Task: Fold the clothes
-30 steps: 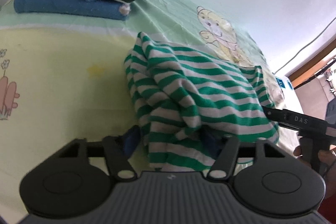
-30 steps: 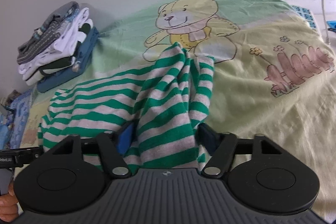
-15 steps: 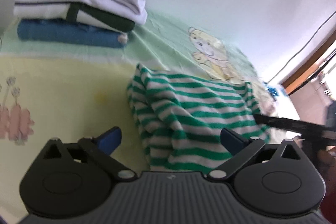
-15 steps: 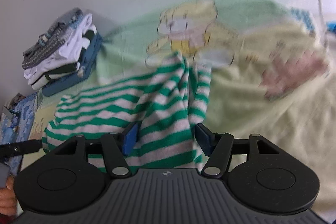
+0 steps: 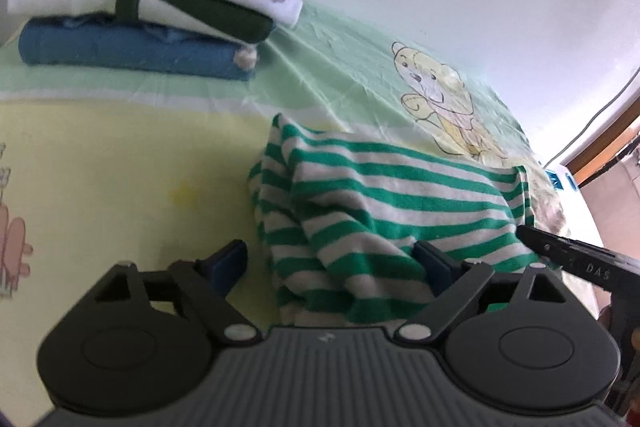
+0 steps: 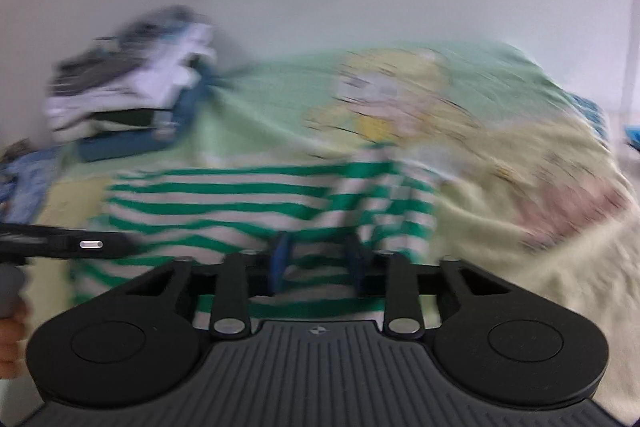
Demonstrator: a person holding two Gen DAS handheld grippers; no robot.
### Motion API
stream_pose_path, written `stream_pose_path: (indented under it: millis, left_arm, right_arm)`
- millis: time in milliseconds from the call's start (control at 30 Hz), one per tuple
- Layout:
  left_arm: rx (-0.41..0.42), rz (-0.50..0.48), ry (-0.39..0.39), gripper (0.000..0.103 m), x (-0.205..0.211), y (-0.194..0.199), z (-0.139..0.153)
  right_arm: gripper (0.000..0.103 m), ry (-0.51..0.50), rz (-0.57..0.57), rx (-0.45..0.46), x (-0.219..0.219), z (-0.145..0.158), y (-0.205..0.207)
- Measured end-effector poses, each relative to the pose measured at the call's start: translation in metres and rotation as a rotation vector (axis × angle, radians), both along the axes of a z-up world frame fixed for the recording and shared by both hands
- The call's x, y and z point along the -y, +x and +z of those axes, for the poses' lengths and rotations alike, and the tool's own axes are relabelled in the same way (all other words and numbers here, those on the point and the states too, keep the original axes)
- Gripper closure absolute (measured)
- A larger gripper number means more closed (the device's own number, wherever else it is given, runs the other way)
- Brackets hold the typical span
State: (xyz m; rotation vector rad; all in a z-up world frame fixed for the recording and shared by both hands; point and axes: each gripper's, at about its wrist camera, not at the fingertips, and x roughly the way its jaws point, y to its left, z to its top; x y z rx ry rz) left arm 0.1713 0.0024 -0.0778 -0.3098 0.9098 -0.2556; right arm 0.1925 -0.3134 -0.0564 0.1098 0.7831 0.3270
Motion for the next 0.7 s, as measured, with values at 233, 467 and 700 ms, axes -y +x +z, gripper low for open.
stream_pose_path:
  millis: [233, 467, 700]
  left_arm:
    - [-0.018, -0.022, 0.015, 0.011, 0.0, -0.013, 0.015]
    - [-0.097, -0.03, -0.119, 0.012, -0.015, -0.031, 0.009]
    - [-0.091, -0.047, -0.128, 0.007, -0.001, -0.021, 0.002]
  right_arm:
    - [0.059, 0.004, 0.0, 0.003, 0.009, 0.024, -0.011]
    - [0.037, 0.204, -0.025, -0.18, 0.046, 0.0, -0.013]
    - [0.05, 0.294, -0.012, -0.229, 0.036, -0.016, 0.002]
